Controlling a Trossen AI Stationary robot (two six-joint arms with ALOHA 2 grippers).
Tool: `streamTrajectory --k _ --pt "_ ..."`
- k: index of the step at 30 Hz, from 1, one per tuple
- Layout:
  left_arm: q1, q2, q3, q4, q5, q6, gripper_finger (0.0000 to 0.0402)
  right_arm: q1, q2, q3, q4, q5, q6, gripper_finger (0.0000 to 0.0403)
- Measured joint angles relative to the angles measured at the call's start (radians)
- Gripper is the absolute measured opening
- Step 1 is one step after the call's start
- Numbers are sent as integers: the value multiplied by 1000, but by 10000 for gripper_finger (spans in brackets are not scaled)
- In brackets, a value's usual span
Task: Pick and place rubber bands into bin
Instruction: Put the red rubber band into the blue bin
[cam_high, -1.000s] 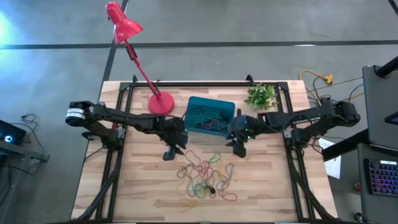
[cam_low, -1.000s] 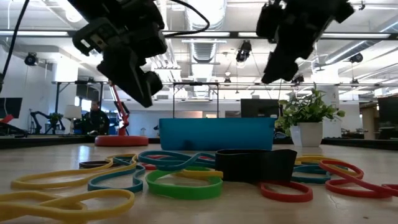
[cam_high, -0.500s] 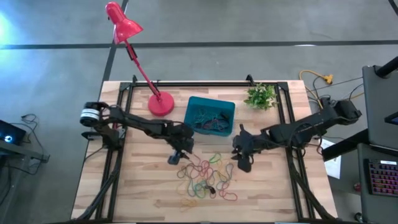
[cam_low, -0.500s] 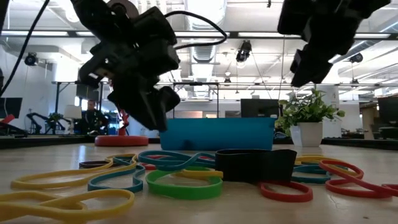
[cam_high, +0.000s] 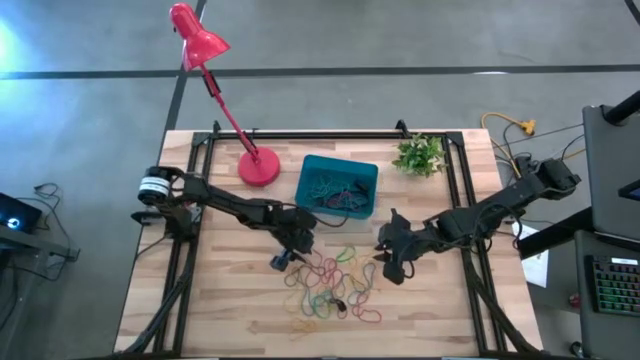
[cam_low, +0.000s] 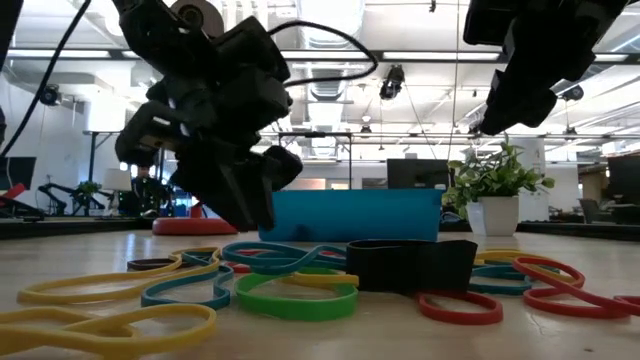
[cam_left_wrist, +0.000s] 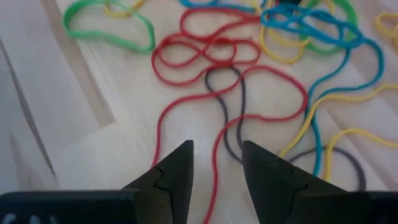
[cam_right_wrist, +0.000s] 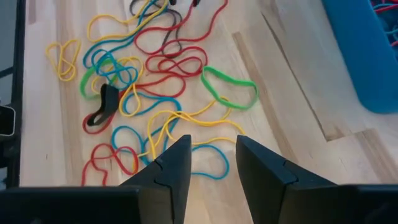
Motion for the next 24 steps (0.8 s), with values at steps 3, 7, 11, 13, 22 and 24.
streamTrajectory --k 3,7,11,13,22,24 --pt "-1 28 1 5 -2 0 121 0 0 -1 0 0 11 117" --pt "-4 62 1 39 -1 -1 121 0 0 -3 0 0 24 118" --pt "-5 84 2 68 13 -3 121 0 0 -3 0 0 41 117" --pt "-8 93 2 85 12 -4 121 0 0 -3 0 0 43 115" --pt "-13 114 2 143 -10 -11 98 0 0 -3 0 -1 48 98" --pt "-13 116 1 138 -8 -15 74 0 0 -3 0 -1 49 94"
